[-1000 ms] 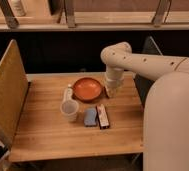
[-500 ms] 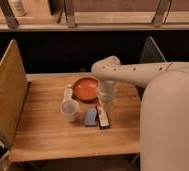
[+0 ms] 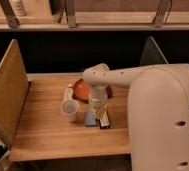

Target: Push the eraser across the table

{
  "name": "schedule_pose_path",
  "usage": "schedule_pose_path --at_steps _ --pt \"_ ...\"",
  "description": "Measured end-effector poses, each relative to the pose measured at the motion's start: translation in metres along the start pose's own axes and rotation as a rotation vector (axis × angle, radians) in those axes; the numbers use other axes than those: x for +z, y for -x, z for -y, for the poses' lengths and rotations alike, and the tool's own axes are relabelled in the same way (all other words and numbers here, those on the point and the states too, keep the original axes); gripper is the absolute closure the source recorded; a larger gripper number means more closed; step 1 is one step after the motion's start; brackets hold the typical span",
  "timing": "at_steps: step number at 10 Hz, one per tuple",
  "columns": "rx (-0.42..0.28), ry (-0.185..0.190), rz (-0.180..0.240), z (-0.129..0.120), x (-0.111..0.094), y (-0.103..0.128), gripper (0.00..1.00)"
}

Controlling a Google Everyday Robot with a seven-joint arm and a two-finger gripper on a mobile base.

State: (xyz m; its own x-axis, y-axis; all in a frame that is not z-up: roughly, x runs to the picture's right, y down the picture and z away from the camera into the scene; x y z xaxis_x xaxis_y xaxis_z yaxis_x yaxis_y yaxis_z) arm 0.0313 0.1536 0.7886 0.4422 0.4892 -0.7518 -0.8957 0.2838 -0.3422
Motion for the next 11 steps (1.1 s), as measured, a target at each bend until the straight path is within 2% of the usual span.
schedule_pose_path --at_steps 3,5,7,9,11 --pt "-0.004 0.003 0.006 -0.001 -0.001 0.001 1.00" --pt "-0.061 0.019 0.021 -0.016 0.005 0.005 1.00" --pt "-0.105 0.040 0.014 -0.030 0.018 0.012 1.00" --pt "-0.108 0.040 -0.001 -0.025 0.026 0.018 1.00" --pt "-0.096 0.019 0.003 -0.009 0.029 0.032 1.00"
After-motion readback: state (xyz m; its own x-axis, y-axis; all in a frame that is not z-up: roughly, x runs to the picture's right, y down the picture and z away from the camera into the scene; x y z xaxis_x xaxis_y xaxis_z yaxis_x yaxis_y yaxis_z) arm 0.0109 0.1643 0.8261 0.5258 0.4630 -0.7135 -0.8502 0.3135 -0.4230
